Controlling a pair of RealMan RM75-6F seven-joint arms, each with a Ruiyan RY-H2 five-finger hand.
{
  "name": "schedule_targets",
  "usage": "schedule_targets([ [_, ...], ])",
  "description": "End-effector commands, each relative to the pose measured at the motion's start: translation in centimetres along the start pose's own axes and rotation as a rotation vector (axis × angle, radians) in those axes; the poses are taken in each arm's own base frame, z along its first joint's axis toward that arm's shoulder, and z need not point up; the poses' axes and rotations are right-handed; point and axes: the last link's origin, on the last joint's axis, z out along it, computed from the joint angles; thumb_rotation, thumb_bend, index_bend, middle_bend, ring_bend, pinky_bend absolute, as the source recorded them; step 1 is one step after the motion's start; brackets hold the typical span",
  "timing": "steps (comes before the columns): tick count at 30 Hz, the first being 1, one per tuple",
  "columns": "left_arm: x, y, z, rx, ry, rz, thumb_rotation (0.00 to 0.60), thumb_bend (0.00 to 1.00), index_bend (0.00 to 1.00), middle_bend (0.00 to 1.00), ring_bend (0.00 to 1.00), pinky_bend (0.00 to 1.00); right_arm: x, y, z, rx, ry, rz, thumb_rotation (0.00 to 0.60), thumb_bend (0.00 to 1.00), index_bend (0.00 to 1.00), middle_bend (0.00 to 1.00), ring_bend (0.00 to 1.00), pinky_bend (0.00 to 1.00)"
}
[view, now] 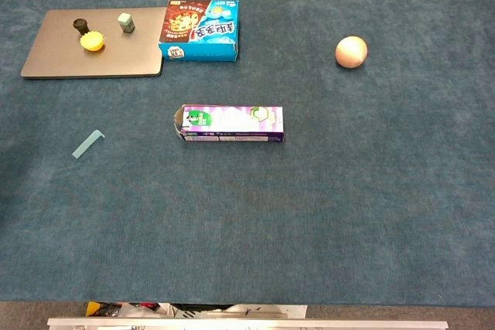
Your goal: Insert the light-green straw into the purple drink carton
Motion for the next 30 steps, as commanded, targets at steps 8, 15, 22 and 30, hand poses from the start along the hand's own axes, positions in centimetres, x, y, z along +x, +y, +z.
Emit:
schedule_targets([
  [8,-0.3,-0.1,0.2,-0.007,-0.044,-0.022,0.600,0.36,0.27,0.33,0.35,0.38,0.8,-0.1,0.8,0.013,0.019,-0.012,0.600,0.33,0.05,0.25,0.04,0.04],
  [15,-1.3,-0.1,1.2,-0.027,-0.154,0.003,0.600,0.35,0.36,0.42,0.46,0.50,1.9,-0.4,1.9,0.031,0.043,-0.035,0.600,0.33,0.05,0.25,0.04,0.04],
  [22,-3.7,0.4,2.5,-0.012,-0.277,0.114,0.600,0.34,0.44,0.85,0.88,0.90,2.0,-0.9,2.3,0.041,0.032,-0.043,0.600,0.33,0.05,0.25,0.06,0.04],
  [30,-6.3,1.5,3.5,0.021,-0.335,0.160,0.600,0.34,0.44,0.92,0.94,0.94,1.6,-1.0,2.5,0.035,0.014,-0.046,0.600,0.33,0.05,0.25,0.06,0.04],
])
